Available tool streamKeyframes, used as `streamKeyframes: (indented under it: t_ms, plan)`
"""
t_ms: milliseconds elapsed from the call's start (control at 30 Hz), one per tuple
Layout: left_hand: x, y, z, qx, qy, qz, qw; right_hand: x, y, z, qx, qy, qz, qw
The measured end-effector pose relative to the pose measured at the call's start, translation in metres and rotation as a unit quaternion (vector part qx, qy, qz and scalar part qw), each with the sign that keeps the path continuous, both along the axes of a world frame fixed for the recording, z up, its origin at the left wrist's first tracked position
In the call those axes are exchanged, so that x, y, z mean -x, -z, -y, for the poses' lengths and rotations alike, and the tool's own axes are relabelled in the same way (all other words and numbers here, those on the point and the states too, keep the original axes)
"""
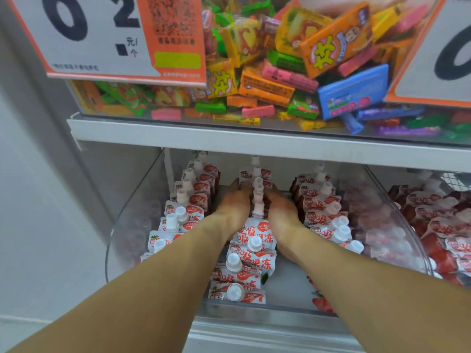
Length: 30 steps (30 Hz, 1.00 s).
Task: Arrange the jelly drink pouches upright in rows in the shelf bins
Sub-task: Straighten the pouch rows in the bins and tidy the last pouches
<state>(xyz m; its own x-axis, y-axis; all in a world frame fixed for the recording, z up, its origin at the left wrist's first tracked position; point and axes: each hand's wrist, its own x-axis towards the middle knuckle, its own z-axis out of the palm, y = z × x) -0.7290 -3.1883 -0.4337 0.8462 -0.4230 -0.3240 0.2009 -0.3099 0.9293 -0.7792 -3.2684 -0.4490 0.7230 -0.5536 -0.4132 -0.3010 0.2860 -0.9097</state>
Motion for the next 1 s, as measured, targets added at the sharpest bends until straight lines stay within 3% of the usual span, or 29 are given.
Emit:
streamKeyframes:
  t_ms: [233,333,400,500,600,867,1000]
  plan:
    - [0.017,-0.021,-0.020,-0.037,0.031,-0.021,0.999,0.023,-0.023,-0.013,0.023,-0.019,-0.037,0.999]
    - [0.030,-0.038,-0.050,-0.140,0.083,0.013,0.987,0.047,-0.032,-0.017,0.135,-0.075,-0.095,0.983]
    - [0.042,-0.055,-0.073,-0.247,0.135,0.049,0.958,0.071,-0.042,-0.020,0.162,-0.129,-0.128,0.970]
    - [0.063,-0.073,-0.086,-0.376,0.224,0.132,0.889,0.102,-0.058,-0.026,0.133,-0.221,-0.162,0.952]
    - [0.072,-0.073,-0.087,-0.341,0.232,0.137,0.900,0.107,-0.062,-0.028,0.150,-0.254,-0.168,0.941]
    - [0.071,-0.058,-0.099,-0.186,0.248,0.043,0.950,0.102,-0.057,-0.015,0.079,-0.257,-0.164,0.949]
    - [0.075,-0.055,-0.102,-0.179,0.208,0.000,0.962,0.100,-0.054,-0.013,0.077,-0.247,-0.181,0.949]
